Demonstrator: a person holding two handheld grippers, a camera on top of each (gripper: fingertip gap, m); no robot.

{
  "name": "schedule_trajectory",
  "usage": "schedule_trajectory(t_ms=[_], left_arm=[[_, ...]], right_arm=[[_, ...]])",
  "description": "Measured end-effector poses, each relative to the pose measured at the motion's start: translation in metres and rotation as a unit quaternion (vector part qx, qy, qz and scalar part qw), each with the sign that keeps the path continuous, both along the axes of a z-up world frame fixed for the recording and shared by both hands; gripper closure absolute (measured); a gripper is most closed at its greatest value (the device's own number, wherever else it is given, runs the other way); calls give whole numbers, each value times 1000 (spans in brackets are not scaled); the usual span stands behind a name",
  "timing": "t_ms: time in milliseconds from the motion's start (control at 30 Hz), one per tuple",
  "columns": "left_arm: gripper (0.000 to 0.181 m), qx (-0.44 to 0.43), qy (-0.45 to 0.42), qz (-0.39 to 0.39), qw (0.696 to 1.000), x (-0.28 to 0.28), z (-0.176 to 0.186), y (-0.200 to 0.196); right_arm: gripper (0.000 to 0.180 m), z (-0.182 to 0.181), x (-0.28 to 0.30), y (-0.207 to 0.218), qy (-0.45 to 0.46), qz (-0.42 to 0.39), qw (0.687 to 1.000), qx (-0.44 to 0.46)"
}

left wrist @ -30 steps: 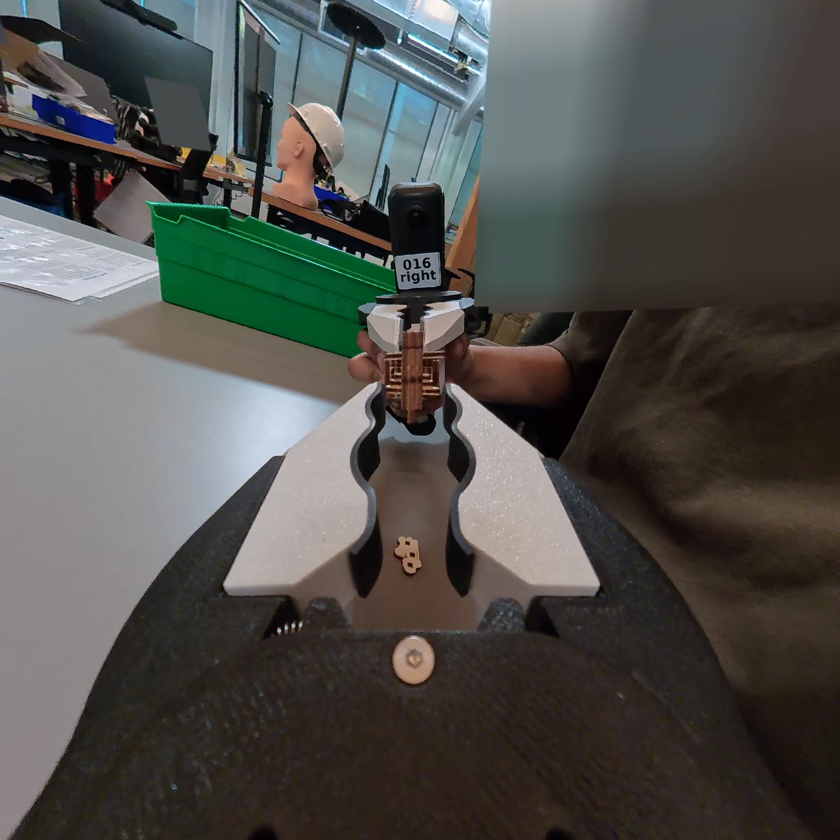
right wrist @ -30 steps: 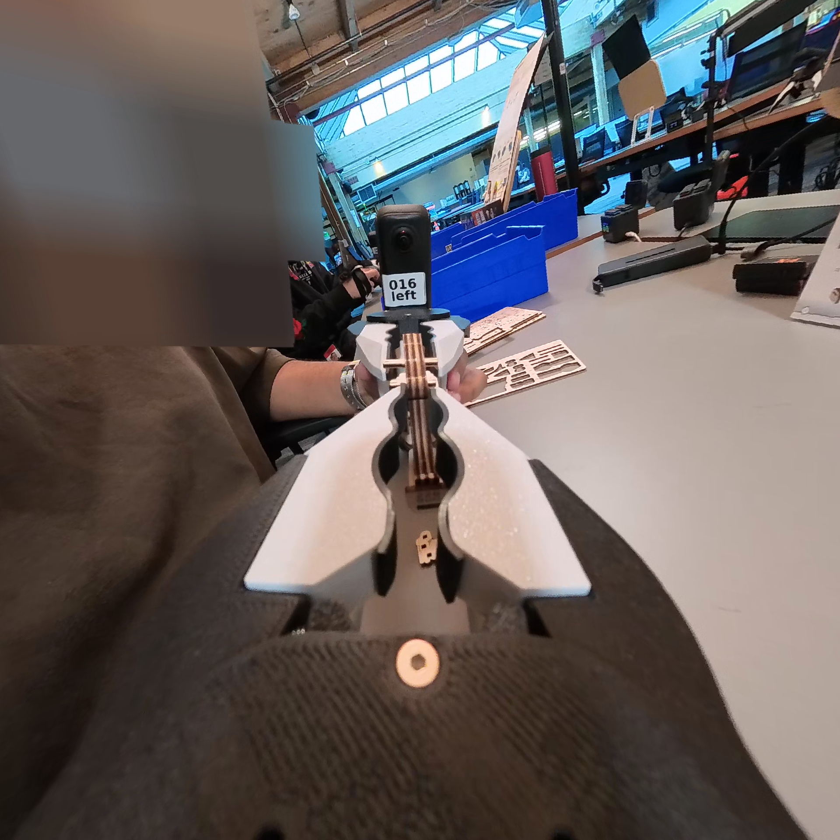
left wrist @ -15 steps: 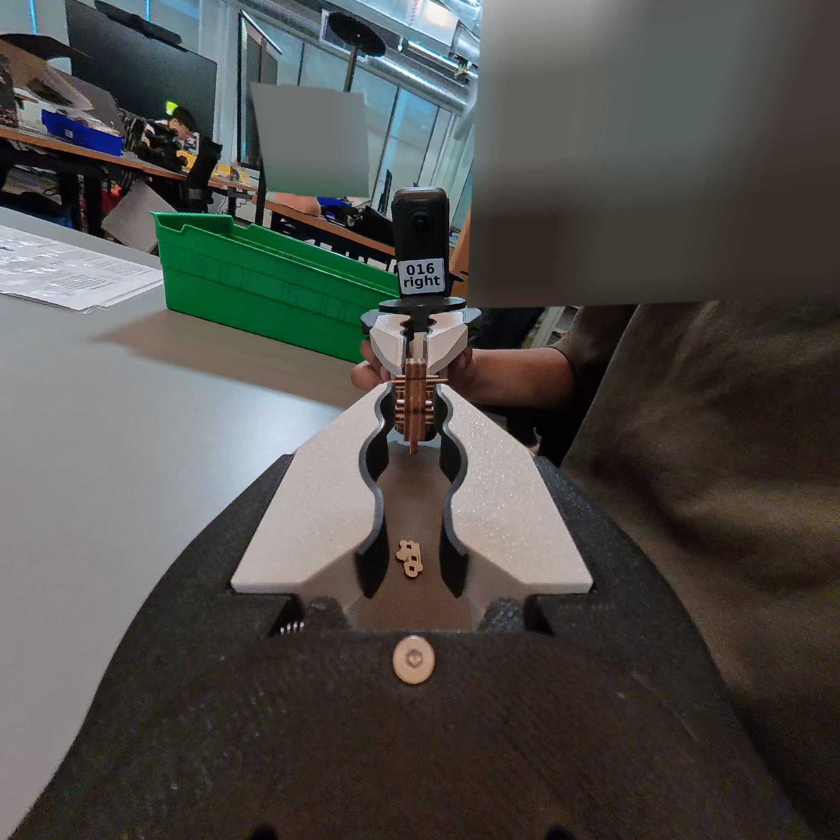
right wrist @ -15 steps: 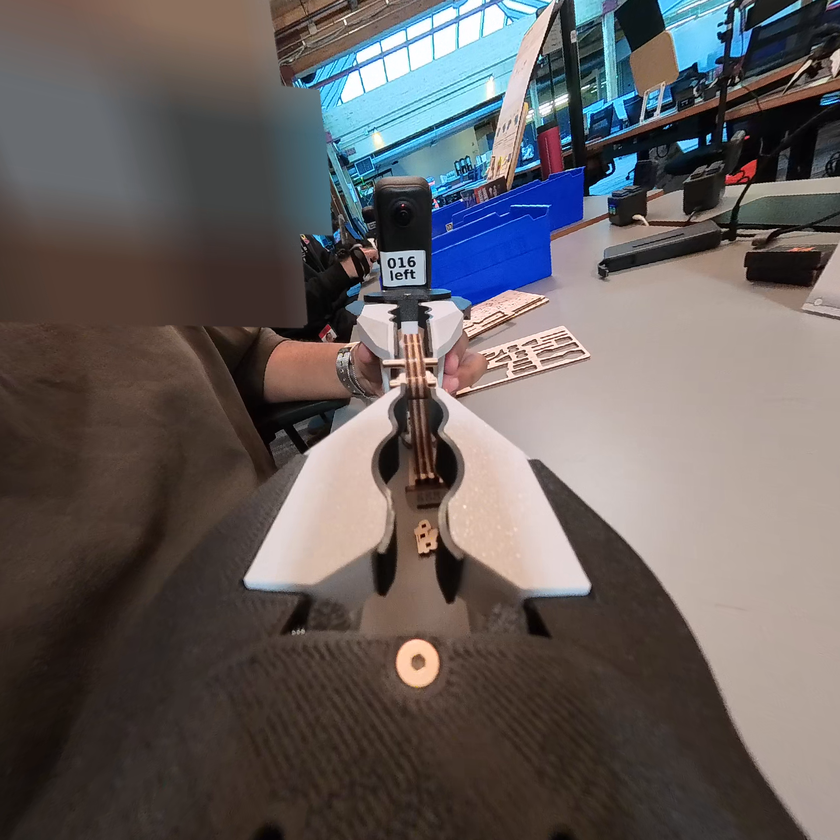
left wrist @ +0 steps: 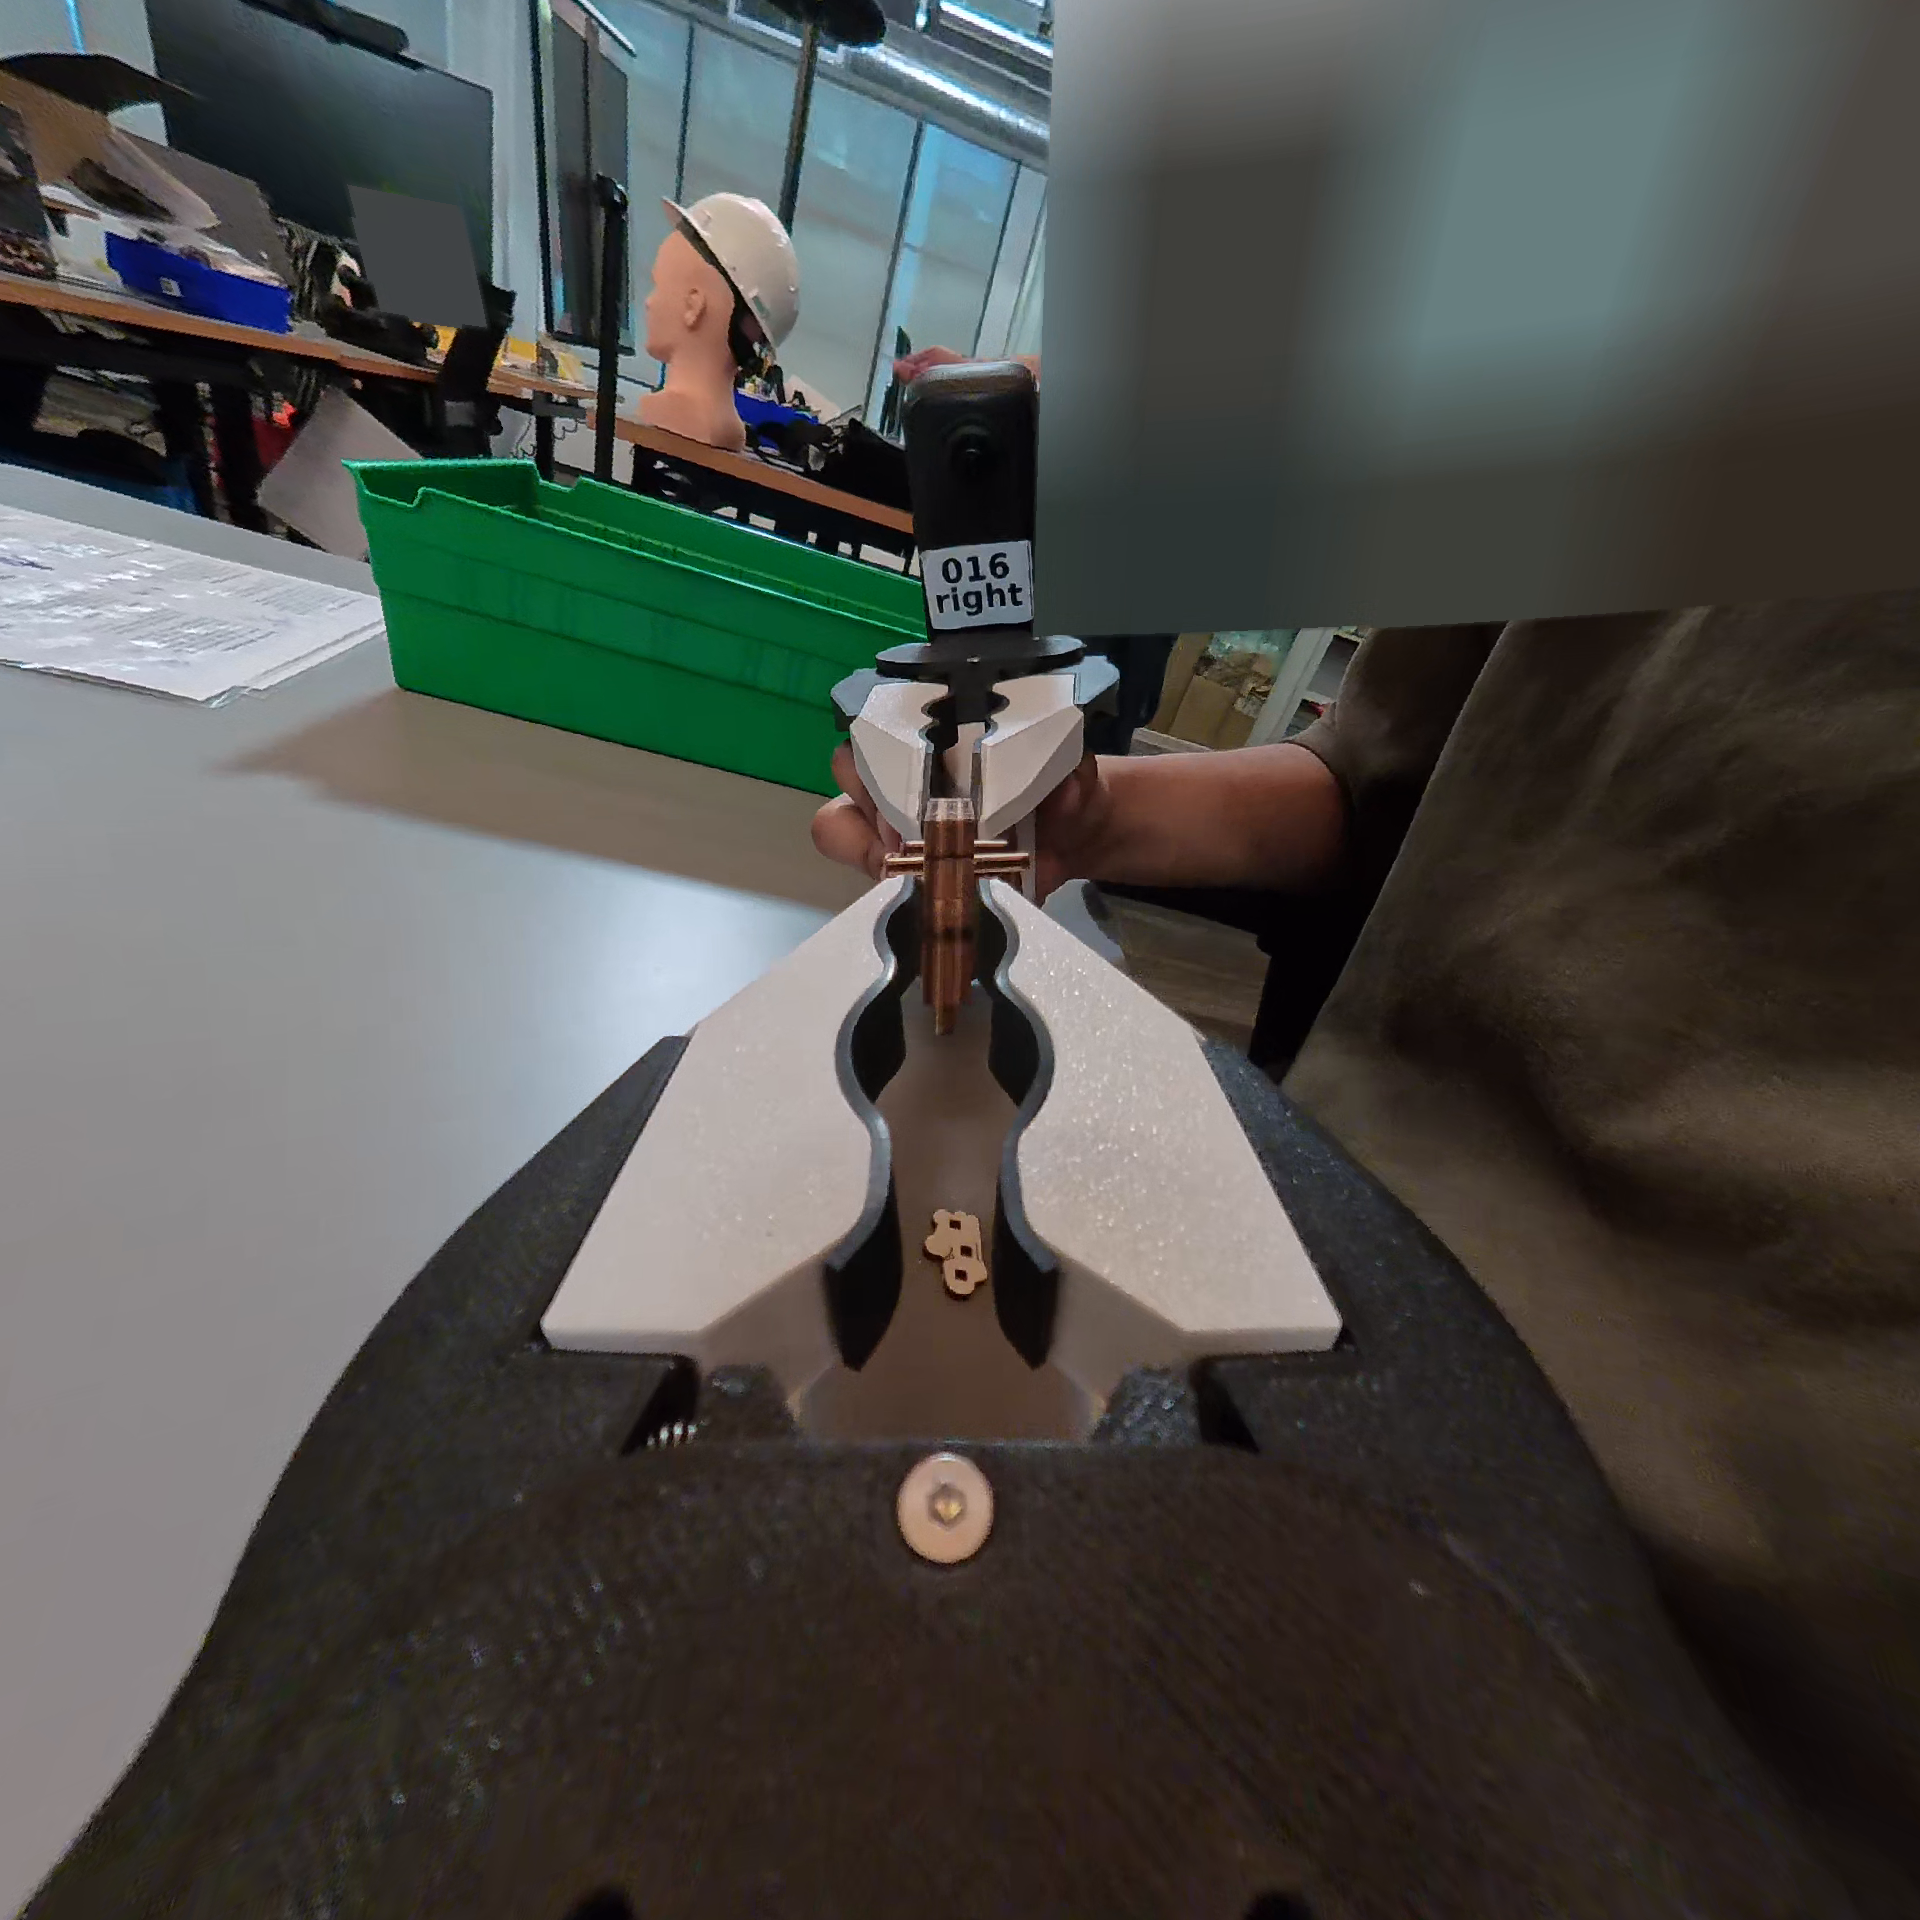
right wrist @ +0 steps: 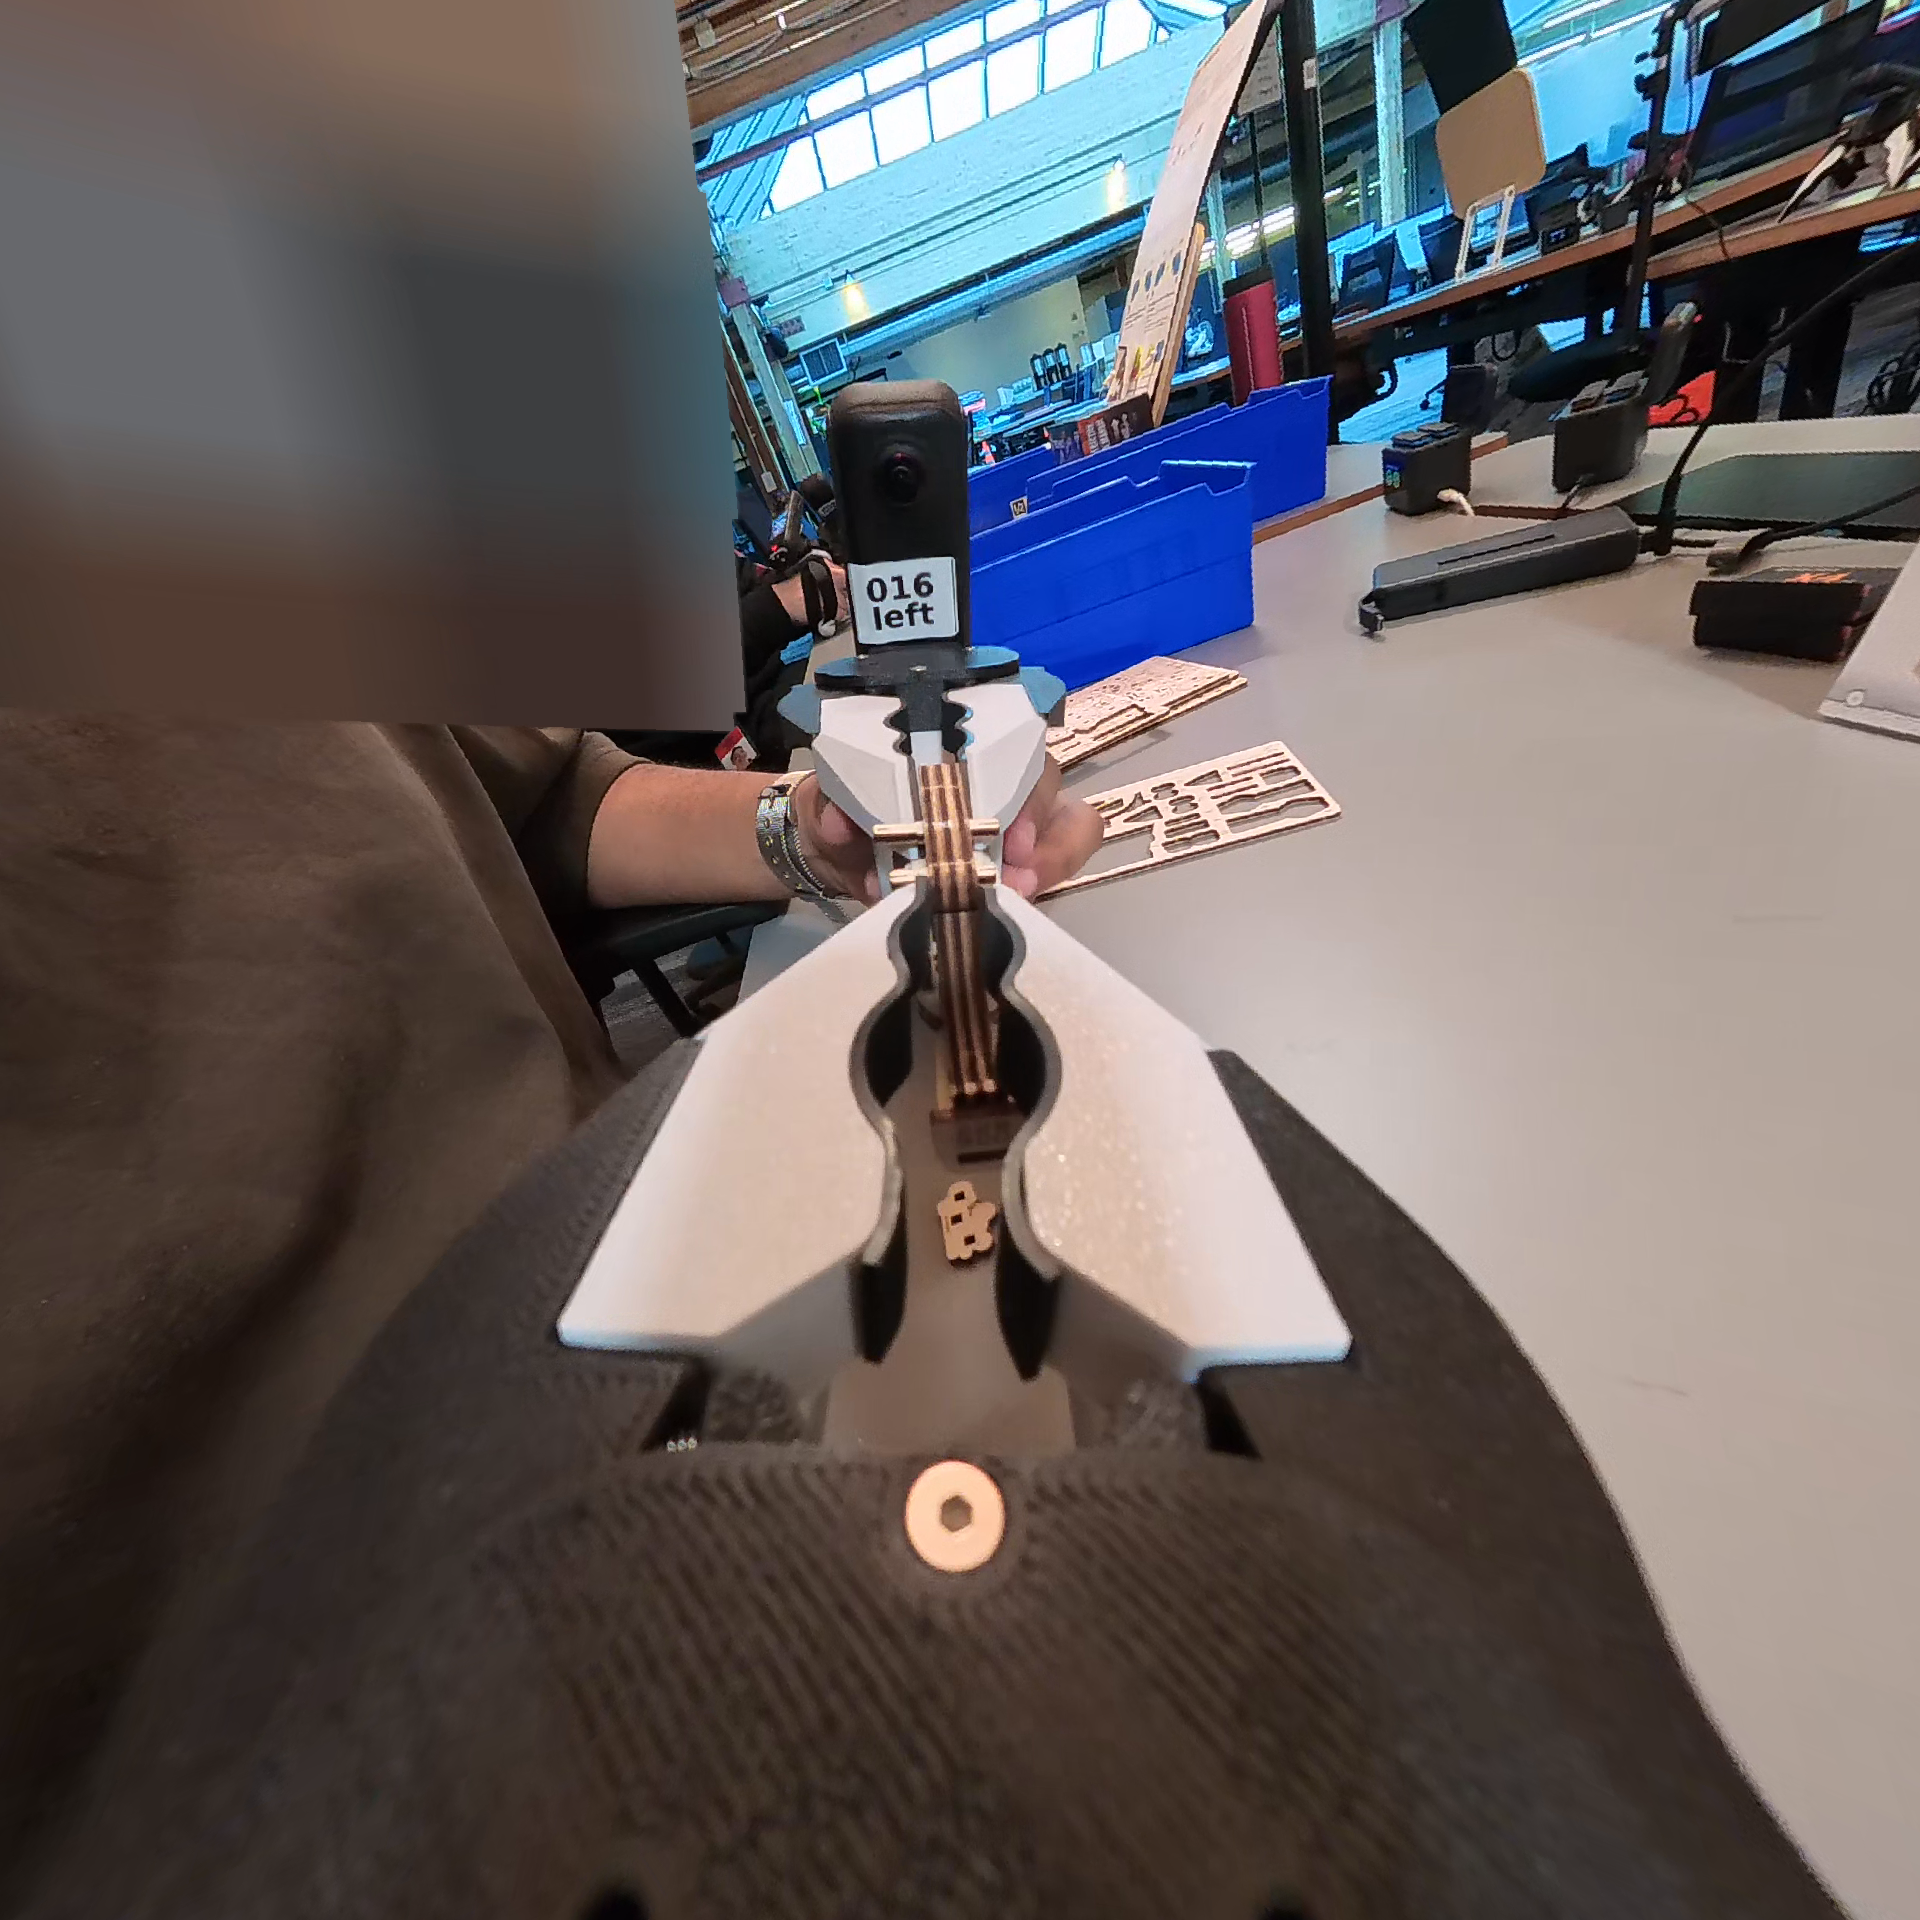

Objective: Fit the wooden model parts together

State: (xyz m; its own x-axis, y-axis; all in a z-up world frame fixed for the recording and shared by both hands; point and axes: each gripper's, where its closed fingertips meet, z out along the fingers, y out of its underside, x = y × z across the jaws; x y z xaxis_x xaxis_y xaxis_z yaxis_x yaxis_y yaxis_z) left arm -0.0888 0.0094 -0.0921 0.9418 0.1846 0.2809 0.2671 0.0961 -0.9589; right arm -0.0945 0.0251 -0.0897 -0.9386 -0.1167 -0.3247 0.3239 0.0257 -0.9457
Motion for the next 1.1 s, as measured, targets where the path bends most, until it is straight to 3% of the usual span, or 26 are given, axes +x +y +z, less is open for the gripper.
schedule_trajectory(t_ms=[100,233,367,533,733,1100], left_arm=[[176,-5,15,12,1000,-2,3,-1],[176,-17,64,53,996,-9,9,-7],[175,-95,163,94,978,-11,3,-6],[174,-193,270,114,936,-5,-2,-1],[175,-215,290,112,926,-3,-8,1],[175,-280,279,65,916,2,-42,8]], right_arm=[[171,3,-5,0,35,-26,999,-5],[144,10,-16,4,90,-83,992,-8],[126,-7,2,-8,209,-76,973,60],[133,-19,6,-10,398,-106,902,125],[140,-23,4,-5,477,-123,857,153],[156,-33,15,-2,412,-70,896,151]])
